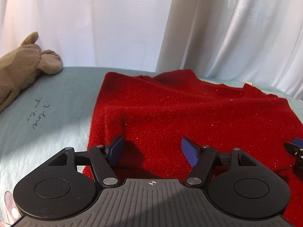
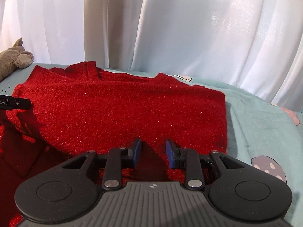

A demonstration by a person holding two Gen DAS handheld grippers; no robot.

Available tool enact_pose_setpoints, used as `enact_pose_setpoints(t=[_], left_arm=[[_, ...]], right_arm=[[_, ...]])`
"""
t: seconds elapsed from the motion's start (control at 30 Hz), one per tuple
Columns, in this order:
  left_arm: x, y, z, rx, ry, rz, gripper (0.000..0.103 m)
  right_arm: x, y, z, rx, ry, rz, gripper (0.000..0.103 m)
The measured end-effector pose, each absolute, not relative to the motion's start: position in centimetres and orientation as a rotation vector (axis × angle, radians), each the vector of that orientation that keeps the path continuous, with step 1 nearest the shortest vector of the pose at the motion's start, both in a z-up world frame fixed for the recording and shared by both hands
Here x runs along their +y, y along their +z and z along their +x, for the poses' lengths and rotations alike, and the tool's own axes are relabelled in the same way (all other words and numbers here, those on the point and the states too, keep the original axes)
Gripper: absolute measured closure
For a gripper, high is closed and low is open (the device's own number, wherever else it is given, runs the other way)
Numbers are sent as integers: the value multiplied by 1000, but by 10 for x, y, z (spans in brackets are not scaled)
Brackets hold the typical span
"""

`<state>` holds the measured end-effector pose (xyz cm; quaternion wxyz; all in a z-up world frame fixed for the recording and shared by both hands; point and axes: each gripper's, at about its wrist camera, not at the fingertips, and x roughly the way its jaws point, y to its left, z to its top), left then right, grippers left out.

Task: Fold small clothes
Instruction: 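Fold the side edges inward and open both tools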

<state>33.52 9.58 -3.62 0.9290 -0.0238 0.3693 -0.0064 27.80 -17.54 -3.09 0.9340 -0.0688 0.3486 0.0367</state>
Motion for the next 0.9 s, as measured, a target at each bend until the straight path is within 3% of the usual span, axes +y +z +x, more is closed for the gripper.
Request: enact_pose_setpoints(t=[0.5,0.63,0.73,0.9], left_arm=[[78,-29,332,822,80,99,23],[94,-12,301,837,101,34,21],[117,0,250,861,92,-78,19],[153,4,166,962,39,-210,18]], right_arm=[[-172,-32,263,682,125,-317,74],[-173,-16,262,759,88,-338,64],[-198,4,234,772,107,-207,62],[-266,29,153,812,176,53,49]])
